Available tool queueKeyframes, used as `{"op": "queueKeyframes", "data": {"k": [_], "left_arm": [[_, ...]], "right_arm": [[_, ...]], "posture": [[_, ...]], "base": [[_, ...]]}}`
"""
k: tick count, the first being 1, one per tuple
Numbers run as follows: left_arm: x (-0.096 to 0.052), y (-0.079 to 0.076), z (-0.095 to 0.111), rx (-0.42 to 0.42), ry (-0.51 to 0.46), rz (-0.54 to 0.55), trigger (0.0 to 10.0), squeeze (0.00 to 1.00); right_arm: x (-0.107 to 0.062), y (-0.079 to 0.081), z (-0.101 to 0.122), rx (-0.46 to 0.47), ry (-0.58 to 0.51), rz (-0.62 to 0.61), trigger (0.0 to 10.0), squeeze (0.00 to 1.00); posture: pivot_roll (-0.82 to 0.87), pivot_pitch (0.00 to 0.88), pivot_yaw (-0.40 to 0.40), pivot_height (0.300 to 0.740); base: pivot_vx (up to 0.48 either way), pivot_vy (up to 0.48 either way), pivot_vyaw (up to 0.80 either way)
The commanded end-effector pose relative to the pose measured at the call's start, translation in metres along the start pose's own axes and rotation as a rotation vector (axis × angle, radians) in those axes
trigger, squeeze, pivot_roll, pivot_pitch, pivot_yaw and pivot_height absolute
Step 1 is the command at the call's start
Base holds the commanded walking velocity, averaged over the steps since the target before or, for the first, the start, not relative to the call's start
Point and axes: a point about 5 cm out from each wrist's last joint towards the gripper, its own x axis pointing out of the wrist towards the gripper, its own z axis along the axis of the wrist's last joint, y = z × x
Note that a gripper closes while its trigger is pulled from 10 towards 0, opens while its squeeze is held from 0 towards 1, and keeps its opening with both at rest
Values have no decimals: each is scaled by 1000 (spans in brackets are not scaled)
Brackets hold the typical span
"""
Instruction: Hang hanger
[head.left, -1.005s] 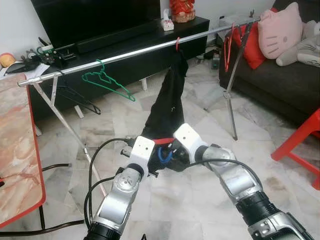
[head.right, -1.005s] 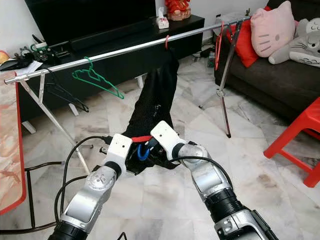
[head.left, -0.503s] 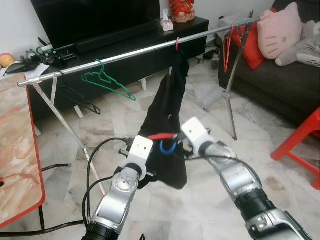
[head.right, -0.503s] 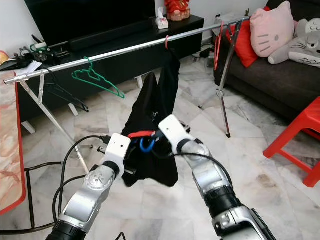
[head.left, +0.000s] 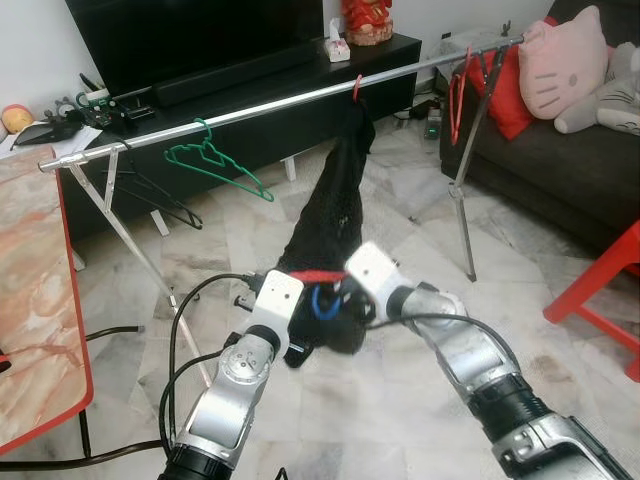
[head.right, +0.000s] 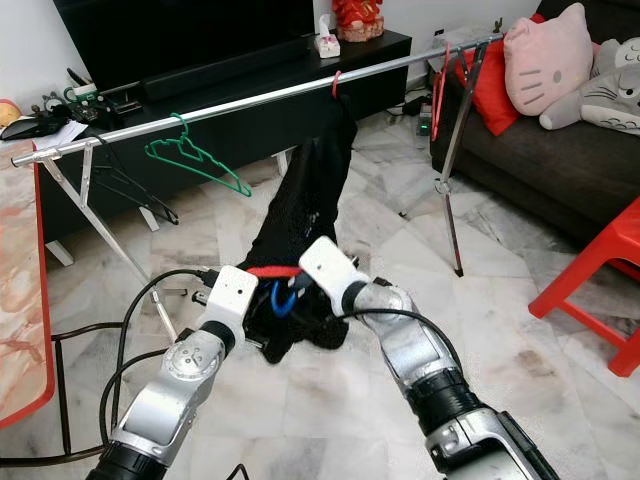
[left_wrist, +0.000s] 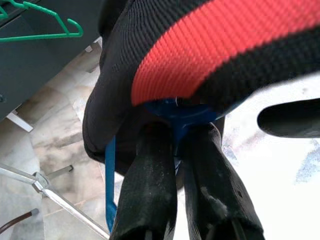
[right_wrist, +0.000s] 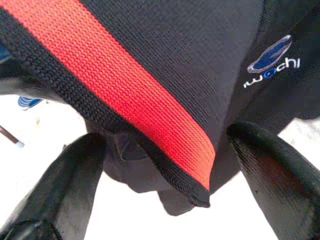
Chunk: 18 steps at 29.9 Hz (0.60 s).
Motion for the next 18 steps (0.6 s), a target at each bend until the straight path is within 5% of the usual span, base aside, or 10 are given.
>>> {"op": "queueKeyframes", "data": {"k": [1,4,12,18], "left_arm": [[-1,14,23,-22,-109,61,10000,0],[-1,14,23,-22,-109,60,10000,0],[-8,-4,33,30,-165,-96,10000,0],[-16,-15,28,74,-148,-202,10000,0]], "right_arm": [[3,8,-9,-30,42,24,10000,0],[3,8,-9,-32,41,31,10000,0],[1,-36,0,158,-24,-304,10000,0],[2,-45,-2,241,-19,-375,10000,0]], "posture": [[-134,0,64,740],[-134,0,64,740],[-132,0,65,740],[-125,0,63,740]], "base": [[0,0,0],[0,0,0],[0,0,0],[0,0,0]]}}
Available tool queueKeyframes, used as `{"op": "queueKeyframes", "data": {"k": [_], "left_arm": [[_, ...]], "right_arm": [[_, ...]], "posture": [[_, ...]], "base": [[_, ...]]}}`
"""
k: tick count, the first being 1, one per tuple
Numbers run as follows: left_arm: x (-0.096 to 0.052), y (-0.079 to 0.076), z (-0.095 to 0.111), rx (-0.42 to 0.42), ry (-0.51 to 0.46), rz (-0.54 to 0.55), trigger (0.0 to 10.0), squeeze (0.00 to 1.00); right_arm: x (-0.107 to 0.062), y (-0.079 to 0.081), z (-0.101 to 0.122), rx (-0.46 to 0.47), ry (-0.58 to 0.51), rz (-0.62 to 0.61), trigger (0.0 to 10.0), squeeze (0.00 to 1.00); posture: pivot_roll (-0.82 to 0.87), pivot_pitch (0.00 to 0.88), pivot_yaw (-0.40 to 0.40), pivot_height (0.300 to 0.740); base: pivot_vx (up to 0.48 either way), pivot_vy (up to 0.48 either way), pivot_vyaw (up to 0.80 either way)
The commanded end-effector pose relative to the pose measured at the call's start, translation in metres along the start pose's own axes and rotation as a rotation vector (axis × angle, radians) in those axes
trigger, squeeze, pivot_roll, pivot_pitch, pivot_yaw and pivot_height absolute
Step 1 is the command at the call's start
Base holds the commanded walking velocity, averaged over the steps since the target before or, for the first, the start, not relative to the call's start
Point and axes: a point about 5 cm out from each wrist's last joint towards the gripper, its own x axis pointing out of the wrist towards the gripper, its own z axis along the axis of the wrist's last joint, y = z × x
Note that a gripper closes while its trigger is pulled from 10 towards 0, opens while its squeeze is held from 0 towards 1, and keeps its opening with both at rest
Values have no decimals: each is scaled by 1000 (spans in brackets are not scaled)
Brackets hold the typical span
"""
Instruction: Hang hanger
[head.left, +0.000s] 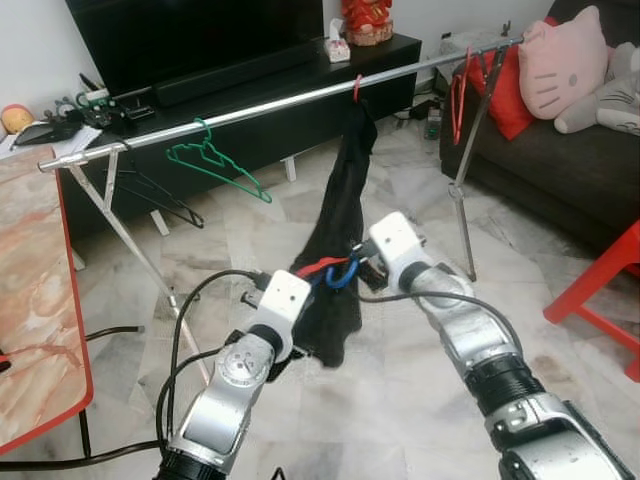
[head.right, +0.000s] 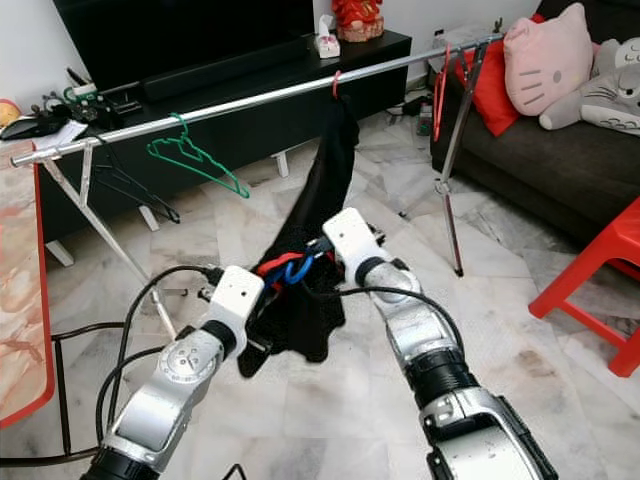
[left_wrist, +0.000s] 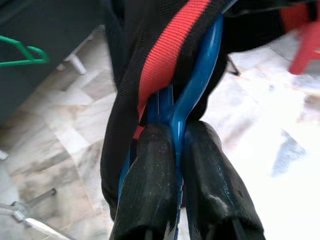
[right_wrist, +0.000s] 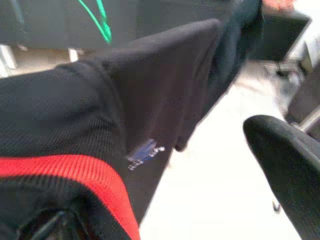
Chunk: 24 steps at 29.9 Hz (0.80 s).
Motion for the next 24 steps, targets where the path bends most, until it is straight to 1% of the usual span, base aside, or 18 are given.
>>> {"op": "queueKeyframes", "data": {"k": [1,5,10,15,21,23,24], "left_arm": [[-3,-2,21,20,-96,-23,10000,0],[-7,-9,19,24,-90,-88,10000,0],[-8,-12,21,27,-95,-117,10000,0],[-9,-12,21,25,-93,-115,10000,0],[-9,-9,20,0,-88,-94,10000,0],[-9,-5,20,-53,-93,-64,10000,0],[-9,-5,20,-59,-93,-60,10000,0]], "right_arm": [[2,0,3,14,5,-5,10000,0],[8,3,0,21,24,-26,10000,0],[11,4,0,40,38,-47,10000,0],[13,7,1,47,33,-38,10000,0],[13,7,1,47,23,-36,10000,0],[11,7,5,99,-22,-4,10000,0],[11,8,6,104,-28,0,10000,0]], "posture": [[-125,0,63,740],[-120,0,62,740],[-113,0,61,740],[-114,0,61,740],[-114,0,61,740],[-117,0,62,740],[-117,0,62,740]], "base": [[0,0,0],[0,0,0],[0,0,0],[0,0,0],[0,0,0],[0,0,0],[0,0,0]]}}
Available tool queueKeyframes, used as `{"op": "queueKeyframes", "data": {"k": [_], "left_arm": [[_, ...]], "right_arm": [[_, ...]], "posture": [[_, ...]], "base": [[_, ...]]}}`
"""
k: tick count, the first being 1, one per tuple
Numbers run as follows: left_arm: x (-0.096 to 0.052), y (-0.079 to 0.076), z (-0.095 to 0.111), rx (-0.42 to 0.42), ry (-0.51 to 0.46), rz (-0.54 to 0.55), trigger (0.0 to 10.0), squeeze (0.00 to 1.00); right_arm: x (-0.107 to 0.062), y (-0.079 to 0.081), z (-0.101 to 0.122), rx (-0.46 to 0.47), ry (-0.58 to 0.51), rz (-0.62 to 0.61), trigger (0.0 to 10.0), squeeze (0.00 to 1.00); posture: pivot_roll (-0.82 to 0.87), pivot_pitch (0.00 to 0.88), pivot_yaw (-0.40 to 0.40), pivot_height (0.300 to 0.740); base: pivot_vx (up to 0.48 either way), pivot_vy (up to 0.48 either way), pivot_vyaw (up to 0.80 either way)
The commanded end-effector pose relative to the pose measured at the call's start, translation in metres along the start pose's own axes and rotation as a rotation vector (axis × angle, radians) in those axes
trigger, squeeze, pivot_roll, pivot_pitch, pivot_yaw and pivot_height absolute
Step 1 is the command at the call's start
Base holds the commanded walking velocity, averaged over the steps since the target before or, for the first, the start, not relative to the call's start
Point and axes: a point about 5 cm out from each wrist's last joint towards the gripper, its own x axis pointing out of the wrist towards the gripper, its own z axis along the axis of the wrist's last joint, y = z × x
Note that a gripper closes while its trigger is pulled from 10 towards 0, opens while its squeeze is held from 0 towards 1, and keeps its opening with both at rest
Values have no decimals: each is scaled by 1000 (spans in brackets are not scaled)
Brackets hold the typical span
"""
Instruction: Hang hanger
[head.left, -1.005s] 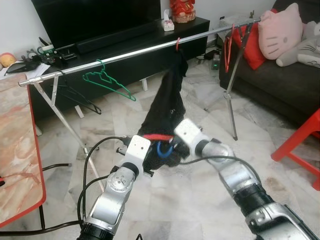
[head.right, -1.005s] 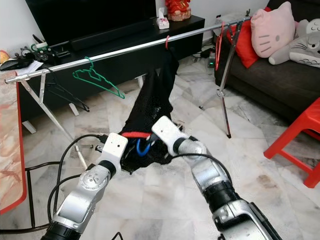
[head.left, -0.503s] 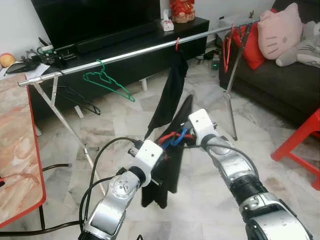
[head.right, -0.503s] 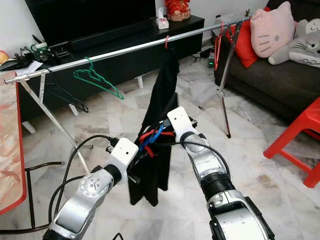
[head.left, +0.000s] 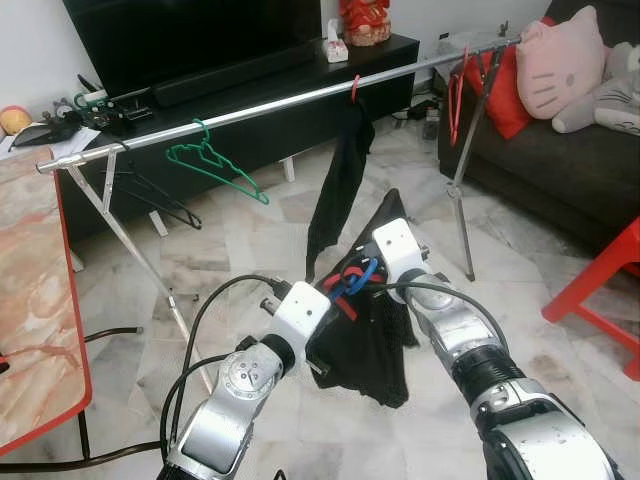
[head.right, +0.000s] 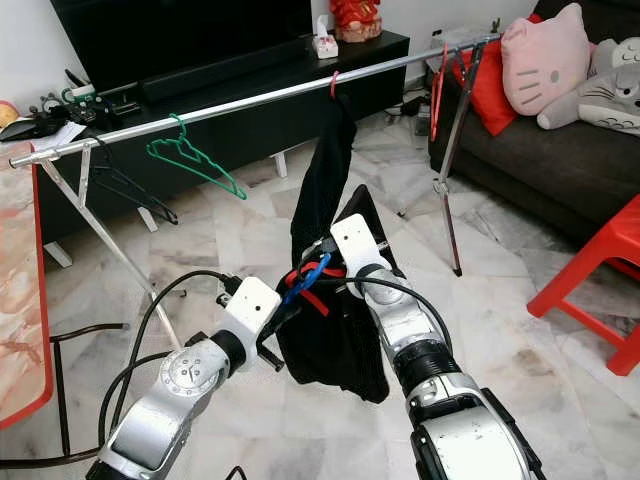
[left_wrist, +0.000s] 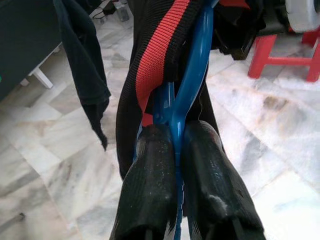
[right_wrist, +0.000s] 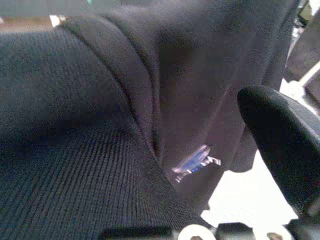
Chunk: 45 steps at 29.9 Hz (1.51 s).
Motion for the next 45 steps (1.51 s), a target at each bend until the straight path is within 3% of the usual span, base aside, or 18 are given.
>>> {"op": "queueKeyframes", "data": {"k": [1,4,7,10,20,22,24,30,32,40,42,43,44,45], "left_arm": [[-3,6,9,-16,-44,38,10000,0],[-3,6,9,-16,-44,38,10000,0],[-4,14,10,-90,-49,83,10000,0],[-4,16,9,-99,-43,92,10000,0],[-4,18,9,-127,-40,104,10000,0],[-4,18,9,-128,-37,103,10000,0],[-3,18,8,-125,-33,98,10000,0],[-3,18,8,-125,-33,98,10000,0],[-2,18,8,-126,-34,95,10000,0],[-2,17,6,-126,-34,92,10000,0],[-2,17,6,-126,-34,92,10000,0],[-3,18,4,-125,-30,87,10000,0],[-3,18,4,-125,-30,87,10000,0],[-5,18,-1,-120,-23,77,10000,0]], "right_arm": [[0,2,10,27,-52,21,10000,0],[0,2,10,27,-53,21,10000,0],[-7,-8,-3,60,-71,47,10000,0],[-11,-10,-2,88,-111,91,10000,0],[-19,-20,-13,50,-132,150,10000,0],[-21,-15,-10,36,-165,201,10000,0],[-29,2,-5,-24,-222,355,10000,0],[-37,17,-7,-54,-231,497,10000,0],[-45,26,-12,-108,-197,609,10000,0],[-62,31,-12,-178,-188,740,10000,0],[-62,31,-11,-178,-187,741,10000,0],[-70,22,-6,-184,-210,754,10000,0],[-70,22,-6,-184,-210,754,10000,0],[-80,6,1,-176,-238,756,10000,0]], "posture": [[-117,0,62,740],[-117,0,62,740],[-120,0,63,740],[-124,0,65,740],[-124,0,69,740],[-126,0,70,740],[-127,0,72,740],[-129,0,73,740],[-135,0,74,740],[-134,0,72,740],[-134,0,72,740],[-147,0,72,740],[-147,0,72,740],[-147,0,72,740]], "base": [[0,0,0],[0,0,0],[0,0,0],[0,0,0],[0,0,0],[0,0,0],[0,0,0],[0,0,0],[0,0,0],[0,0,0],[0,0,0],[0,0,0],[0,0,0],[0,0,0]]}}
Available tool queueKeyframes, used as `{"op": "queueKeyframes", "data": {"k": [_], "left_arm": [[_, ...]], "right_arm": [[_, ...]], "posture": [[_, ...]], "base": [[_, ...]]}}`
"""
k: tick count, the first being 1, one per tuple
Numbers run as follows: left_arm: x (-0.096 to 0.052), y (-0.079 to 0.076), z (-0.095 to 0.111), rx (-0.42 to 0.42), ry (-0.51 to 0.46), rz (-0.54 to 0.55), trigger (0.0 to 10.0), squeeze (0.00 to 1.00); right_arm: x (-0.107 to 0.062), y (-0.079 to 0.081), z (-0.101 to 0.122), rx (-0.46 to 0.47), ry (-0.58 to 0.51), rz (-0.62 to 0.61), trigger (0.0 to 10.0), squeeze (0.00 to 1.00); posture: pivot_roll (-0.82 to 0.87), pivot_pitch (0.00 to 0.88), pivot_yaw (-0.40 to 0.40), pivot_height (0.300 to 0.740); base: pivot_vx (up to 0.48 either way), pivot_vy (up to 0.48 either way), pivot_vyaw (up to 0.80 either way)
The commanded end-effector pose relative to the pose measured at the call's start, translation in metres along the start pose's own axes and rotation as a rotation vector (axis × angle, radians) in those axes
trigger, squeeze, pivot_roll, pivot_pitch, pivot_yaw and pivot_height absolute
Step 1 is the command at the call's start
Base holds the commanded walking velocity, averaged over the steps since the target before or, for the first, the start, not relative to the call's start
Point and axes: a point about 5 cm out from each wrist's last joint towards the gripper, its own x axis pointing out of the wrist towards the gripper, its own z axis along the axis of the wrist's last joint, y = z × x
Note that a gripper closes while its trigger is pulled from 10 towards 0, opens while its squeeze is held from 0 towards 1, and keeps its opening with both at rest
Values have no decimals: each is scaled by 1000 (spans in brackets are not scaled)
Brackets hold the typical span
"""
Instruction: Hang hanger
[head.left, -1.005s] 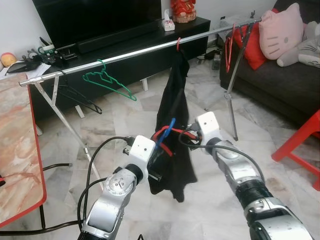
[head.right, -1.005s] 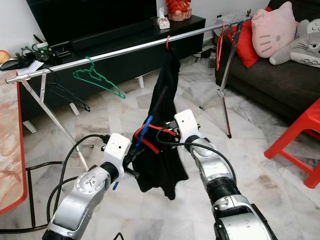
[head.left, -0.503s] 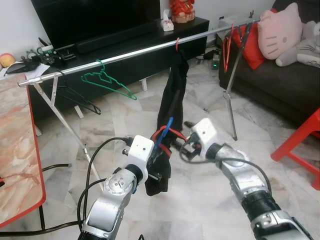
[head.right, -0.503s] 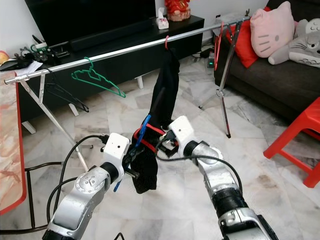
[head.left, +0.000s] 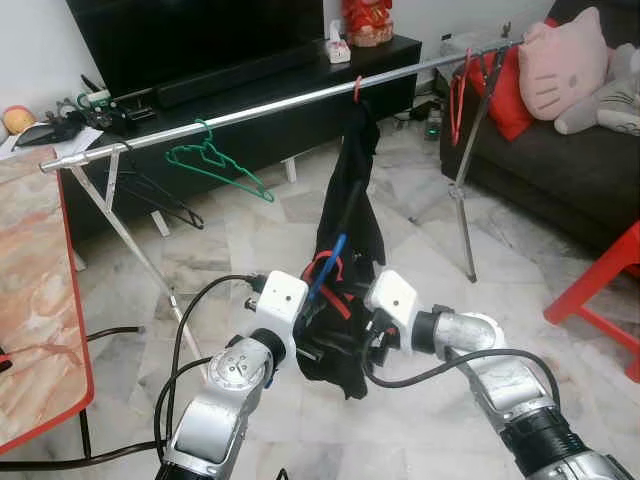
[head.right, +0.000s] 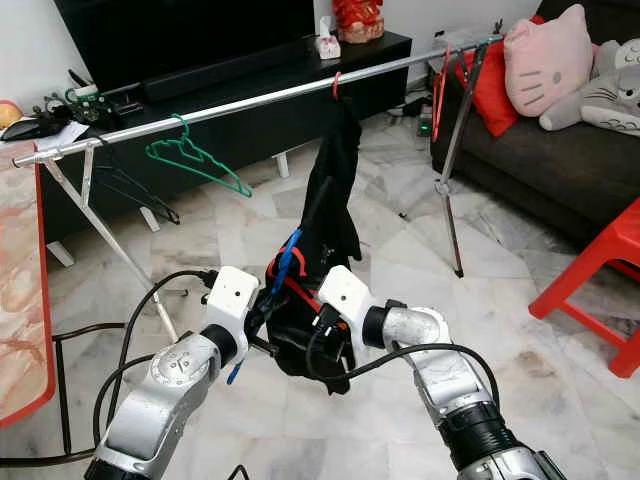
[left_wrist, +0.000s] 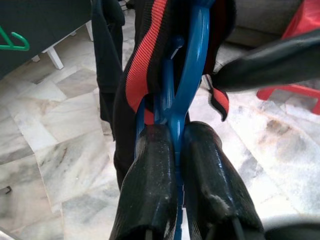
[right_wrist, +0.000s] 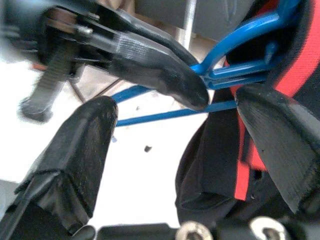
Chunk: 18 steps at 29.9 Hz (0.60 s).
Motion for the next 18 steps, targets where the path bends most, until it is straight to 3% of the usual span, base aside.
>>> {"op": "queueKeyframes", "data": {"k": [1,7,11,13,17,18], "left_arm": [[-3,6,0,13,-24,0,10000,0],[-15,21,-12,55,27,-20,10000,0],[-20,27,-16,77,48,-34,10000,0],[-28,33,-22,97,81,-76,10000,0],[-34,34,-27,118,119,-134,10000,0],[-39,34,-31,133,145,-190,10000,0]], "right_arm": [[-19,-9,18,-15,-65,-6,10000,0],[-45,-21,27,25,-129,-42,10000,0],[-54,-22,30,33,-142,-21,10000,0],[-66,-30,30,29,-131,-31,10000,0],[-74,-34,26,26,-106,-23,10000,0],[-76,-36,20,20,-55,1,10000,0]], "posture": [[-147,0,72,740],[-153,0,72,740],[-151,0,73,740],[-156,0,73,740],[-157,0,74,740],[-158,0,74,740]], "base": [[0,0,0],[0,0,0],[0,0,0],[0,0,0],[0,0,0],[0,0,0]]}}
